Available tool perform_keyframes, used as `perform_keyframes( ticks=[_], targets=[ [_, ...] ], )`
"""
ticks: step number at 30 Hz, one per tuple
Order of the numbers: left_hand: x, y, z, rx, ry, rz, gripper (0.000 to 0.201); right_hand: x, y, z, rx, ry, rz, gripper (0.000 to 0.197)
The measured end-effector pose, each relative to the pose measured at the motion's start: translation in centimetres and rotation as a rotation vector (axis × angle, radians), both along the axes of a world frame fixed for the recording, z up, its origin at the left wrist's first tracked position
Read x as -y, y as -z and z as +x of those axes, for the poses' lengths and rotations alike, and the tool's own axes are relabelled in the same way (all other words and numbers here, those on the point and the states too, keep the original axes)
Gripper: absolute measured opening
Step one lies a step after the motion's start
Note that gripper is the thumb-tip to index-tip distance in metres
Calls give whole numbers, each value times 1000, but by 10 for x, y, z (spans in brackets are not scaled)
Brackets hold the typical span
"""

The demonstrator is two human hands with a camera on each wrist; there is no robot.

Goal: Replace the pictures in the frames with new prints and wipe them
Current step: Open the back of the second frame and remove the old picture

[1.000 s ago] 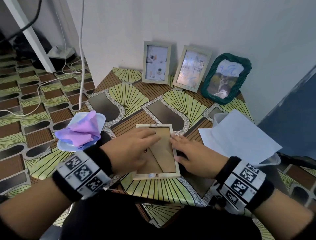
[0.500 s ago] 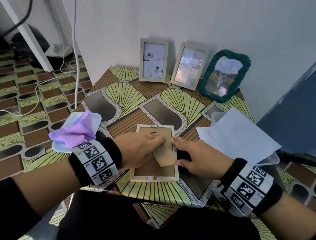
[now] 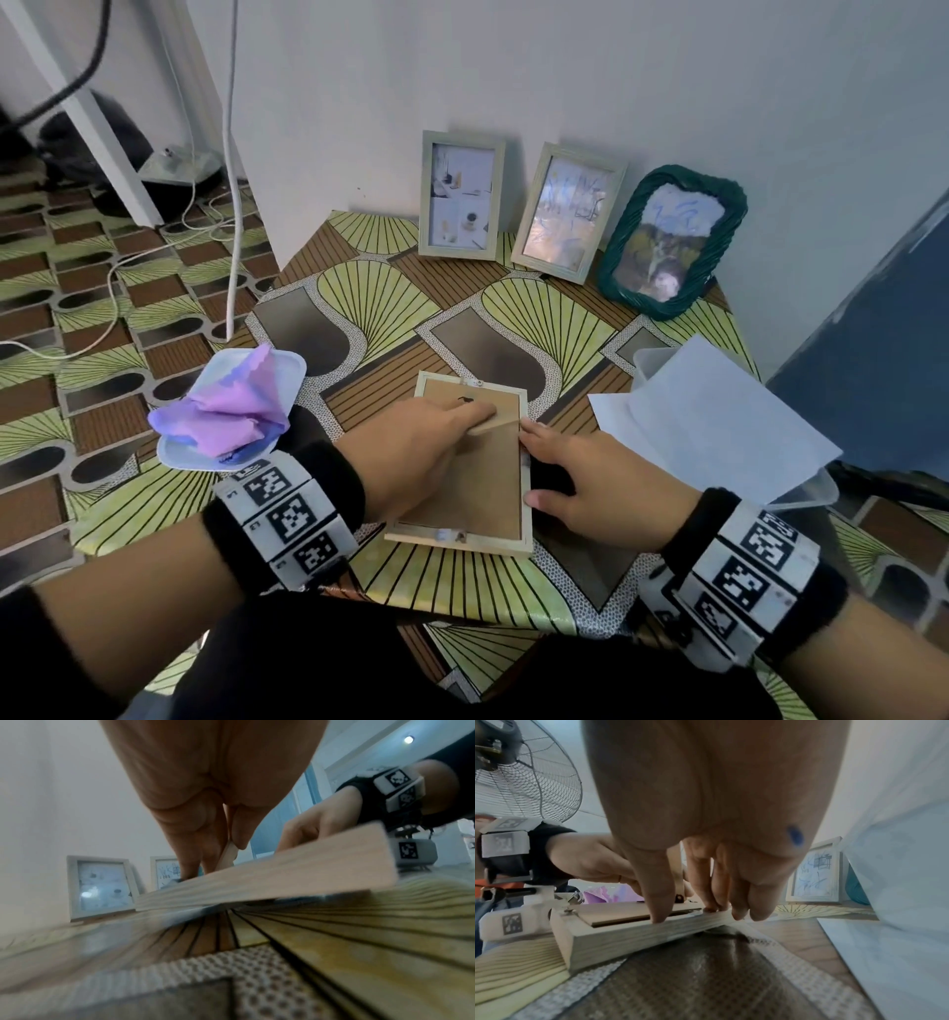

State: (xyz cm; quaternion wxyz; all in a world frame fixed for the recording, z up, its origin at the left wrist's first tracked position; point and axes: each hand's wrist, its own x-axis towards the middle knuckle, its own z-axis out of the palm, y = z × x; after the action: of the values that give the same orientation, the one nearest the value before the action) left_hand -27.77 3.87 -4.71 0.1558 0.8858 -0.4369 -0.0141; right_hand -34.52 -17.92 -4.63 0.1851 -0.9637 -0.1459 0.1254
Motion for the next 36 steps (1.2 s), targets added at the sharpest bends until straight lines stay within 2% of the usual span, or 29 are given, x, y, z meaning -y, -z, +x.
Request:
perform_keyframes(
  ticks=[6, 9, 13, 20, 28, 32, 36],
  targets=[
    [-9, 2, -3, -73, 4, -127, 37, 2, 2, 0, -43, 3, 57, 71],
    [-6, 4, -3, -154, -7, -53, 32, 1, 2, 4, -59, 6, 46, 71],
    [-5, 2, 1, -158, -21, -23, 28, 2, 1, 5, -75, 16, 57, 71],
    [-14, -6, 2, -201, -14, -160, 27, 4, 1, 4, -36, 0, 106, 77],
    [-44, -45, -5, -141, -82, -384, 35, 0, 1, 0, -35, -23, 14, 68],
    [-77, -49, -4, -3, -141, -223, 34, -5, 5, -3, -13, -27, -100, 75],
    [-102, -34, -7, -171, -205, -24, 40, -7, 4, -5, 9, -12, -137, 76]
  ],
)
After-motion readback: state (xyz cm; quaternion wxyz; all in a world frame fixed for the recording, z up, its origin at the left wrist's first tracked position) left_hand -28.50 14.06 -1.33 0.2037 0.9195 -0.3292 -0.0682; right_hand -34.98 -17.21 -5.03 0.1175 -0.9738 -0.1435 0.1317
